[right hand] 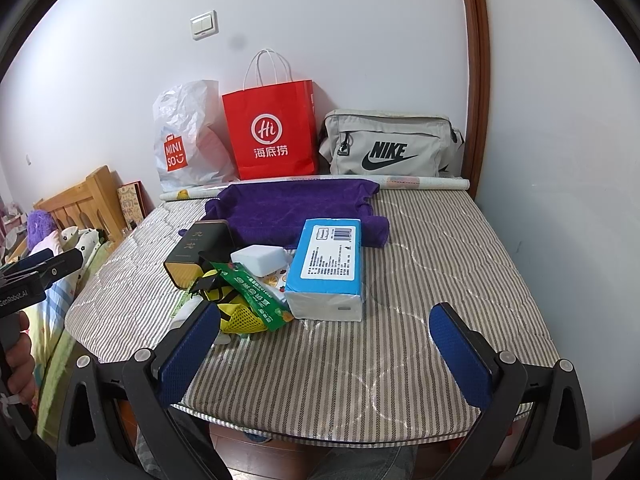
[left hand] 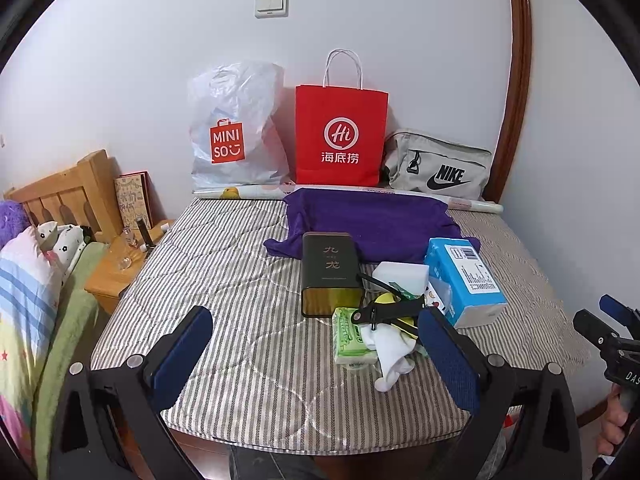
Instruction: Organize soft objects
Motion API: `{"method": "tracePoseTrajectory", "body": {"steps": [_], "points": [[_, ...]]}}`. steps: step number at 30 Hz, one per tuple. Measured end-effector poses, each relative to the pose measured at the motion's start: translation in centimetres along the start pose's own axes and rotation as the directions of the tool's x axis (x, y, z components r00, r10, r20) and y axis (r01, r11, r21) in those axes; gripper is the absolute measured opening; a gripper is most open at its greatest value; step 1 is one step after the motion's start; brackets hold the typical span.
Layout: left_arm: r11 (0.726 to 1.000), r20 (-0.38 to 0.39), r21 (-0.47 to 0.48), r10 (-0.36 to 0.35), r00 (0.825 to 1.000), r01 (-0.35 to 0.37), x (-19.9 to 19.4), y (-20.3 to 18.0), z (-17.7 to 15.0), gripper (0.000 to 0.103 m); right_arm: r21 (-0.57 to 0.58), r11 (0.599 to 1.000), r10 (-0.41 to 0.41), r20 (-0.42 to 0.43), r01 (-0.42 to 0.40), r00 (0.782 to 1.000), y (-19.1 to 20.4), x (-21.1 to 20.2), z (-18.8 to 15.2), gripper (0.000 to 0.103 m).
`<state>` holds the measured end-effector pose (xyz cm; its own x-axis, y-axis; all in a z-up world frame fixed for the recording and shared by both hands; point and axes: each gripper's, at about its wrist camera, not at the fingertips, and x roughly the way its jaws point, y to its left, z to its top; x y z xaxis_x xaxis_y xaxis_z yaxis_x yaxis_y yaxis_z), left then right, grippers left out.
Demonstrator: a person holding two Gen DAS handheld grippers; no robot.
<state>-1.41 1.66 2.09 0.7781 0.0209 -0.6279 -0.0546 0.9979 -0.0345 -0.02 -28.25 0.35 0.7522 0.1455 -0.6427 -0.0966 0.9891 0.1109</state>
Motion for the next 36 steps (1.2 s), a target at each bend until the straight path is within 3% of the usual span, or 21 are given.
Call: {"method": "tracePoseTrajectory", "body": {"steps": [22,36], "points": [[1.0,-0.008,0.011,-0.004,1.0,0.004,0.8,-0.2,-0.1,0.103,-0.002,1.0,0.019,-0.005,-0.019,1.0,0.2,0.4,-0.2,0.103],[0.999,-0.087,-0.009,-0.032,0.996,0.032,5.9,0.3,-1.3,0.103,-0.069,0.992,0.097,-0.068,-0.101,0.993,1.5,5.3,-0.9,0.101]]}}
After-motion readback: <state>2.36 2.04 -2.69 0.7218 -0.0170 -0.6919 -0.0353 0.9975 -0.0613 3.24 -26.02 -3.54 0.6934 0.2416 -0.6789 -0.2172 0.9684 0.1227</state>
